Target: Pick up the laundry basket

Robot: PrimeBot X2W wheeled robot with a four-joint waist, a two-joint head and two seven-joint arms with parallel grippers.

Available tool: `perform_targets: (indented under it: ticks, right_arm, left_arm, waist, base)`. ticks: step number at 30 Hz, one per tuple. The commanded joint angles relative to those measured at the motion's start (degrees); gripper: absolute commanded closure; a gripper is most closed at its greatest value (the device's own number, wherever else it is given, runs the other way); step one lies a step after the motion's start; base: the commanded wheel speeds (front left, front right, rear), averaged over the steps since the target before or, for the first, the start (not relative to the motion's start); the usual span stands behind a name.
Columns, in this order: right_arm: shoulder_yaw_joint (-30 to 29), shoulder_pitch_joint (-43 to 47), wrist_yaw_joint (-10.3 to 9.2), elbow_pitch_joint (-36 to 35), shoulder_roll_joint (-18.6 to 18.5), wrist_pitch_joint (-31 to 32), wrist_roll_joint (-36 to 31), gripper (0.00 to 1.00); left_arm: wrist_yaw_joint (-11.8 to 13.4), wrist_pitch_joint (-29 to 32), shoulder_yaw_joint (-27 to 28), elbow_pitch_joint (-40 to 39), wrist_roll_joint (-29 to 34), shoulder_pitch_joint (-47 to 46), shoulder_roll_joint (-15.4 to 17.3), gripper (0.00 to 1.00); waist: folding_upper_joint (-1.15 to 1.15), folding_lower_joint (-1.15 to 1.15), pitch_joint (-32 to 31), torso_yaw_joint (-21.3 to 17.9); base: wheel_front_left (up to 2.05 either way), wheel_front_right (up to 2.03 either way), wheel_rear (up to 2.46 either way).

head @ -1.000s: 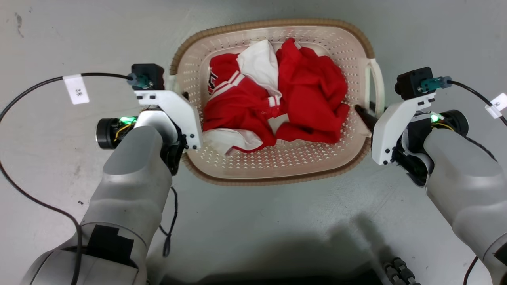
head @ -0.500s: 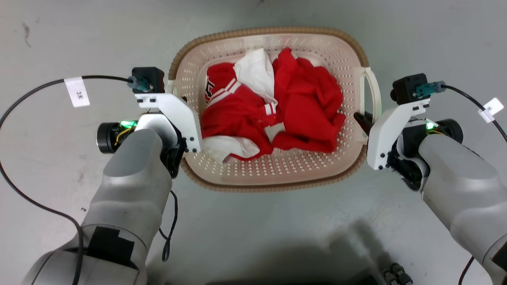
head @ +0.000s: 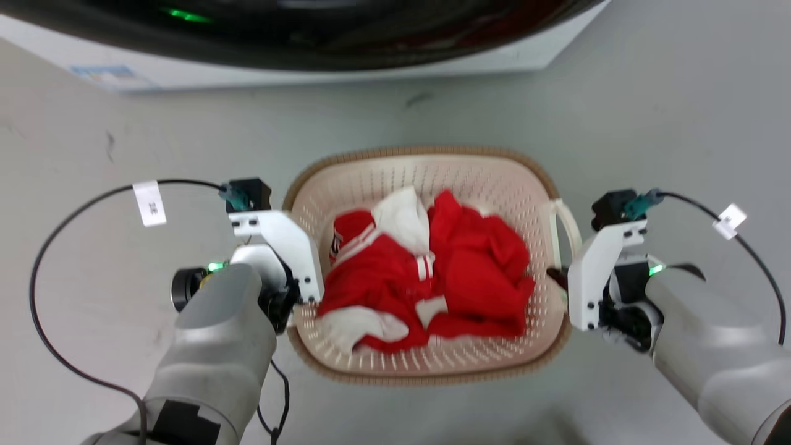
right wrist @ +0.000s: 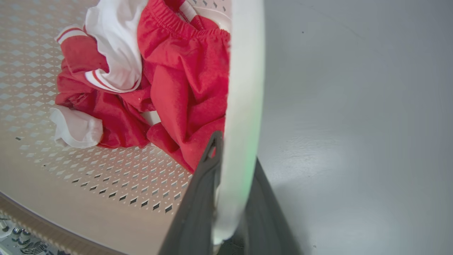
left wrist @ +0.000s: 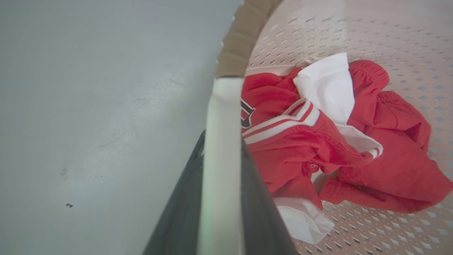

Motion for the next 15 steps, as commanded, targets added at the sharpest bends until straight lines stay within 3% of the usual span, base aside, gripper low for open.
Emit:
perform_targets:
  ticks: [1, 15]
  right_arm:
    - [0.7, 1.4, 0.16, 0.1, 0.2, 1.1, 0.6, 1.00]
    - [3.0, 3.7, 0.16, 2.2, 2.0, 8.5, 5.3, 1.00]
  left_arm:
    - [-0.3, 0.9, 0.0, 0.0, -0.4, 1.1, 0.1, 1.00]
    - [-2.0, 8.2, -0.4, 0.0, -2.3, 5.5, 1.9, 1.00]
  waist:
    - [0.00, 0.00, -4.8, -0.2]
    - [0.00, 0.00, -19.9, -0.6]
  base:
    - [0.00, 0.00, 0.00]
    - [0.00, 0.00, 0.00]
